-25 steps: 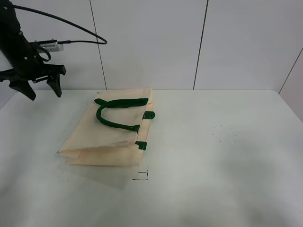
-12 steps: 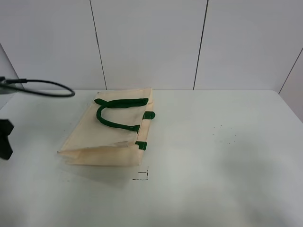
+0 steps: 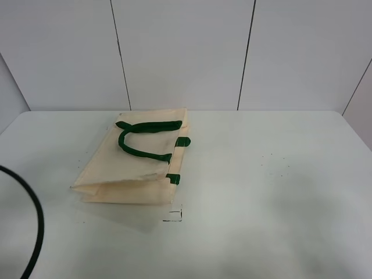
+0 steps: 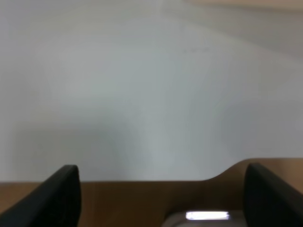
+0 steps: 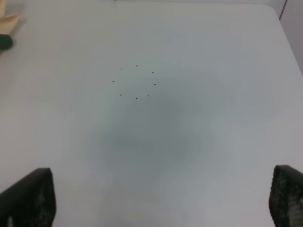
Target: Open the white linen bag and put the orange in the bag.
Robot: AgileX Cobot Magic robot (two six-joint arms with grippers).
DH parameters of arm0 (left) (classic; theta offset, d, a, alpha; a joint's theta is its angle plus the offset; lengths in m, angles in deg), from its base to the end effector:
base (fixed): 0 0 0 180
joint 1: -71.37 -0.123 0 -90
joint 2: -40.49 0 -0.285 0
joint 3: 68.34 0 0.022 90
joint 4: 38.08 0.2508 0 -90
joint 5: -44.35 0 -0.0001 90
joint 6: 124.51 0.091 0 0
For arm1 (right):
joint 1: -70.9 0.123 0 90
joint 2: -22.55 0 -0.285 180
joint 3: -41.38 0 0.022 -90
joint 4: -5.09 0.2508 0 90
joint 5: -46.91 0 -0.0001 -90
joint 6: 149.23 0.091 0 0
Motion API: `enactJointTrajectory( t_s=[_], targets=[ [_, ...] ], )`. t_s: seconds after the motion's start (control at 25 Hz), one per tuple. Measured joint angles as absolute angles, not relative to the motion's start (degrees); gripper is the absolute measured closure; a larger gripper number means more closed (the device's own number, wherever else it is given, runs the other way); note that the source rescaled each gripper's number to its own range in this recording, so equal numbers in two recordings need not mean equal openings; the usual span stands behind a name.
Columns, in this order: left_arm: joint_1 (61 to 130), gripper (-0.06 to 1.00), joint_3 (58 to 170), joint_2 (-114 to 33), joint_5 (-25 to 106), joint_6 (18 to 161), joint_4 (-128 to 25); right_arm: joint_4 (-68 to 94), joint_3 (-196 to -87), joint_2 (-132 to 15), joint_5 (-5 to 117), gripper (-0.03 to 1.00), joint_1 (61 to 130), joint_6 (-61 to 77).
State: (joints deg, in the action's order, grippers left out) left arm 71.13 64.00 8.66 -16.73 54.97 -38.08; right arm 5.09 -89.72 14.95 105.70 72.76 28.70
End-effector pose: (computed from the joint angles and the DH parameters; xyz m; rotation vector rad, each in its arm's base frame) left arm 0.0582 0.0002 0.2703 -0.0163 2.4534 -0.0021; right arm -0.0033 -0.0001 0.2785 -0.0690 2.0110 -0.0023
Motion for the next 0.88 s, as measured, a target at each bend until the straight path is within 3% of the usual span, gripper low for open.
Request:
enactJointTrajectory(
  t_s=[0.48, 0.88],
  targets=[
    [71.1, 0.03, 62.7, 31.1, -16.8, 56.3, -39.0, 5.1, -89.7, 14.9, 105.7, -0.03, 72.8, 28.7],
    [71.1, 0.03, 62.7, 33.0, -16.8, 56.3, -39.0, 5.1, -89.7, 14.9, 105.7, -0.03, 72.8, 28.7]
  ],
)
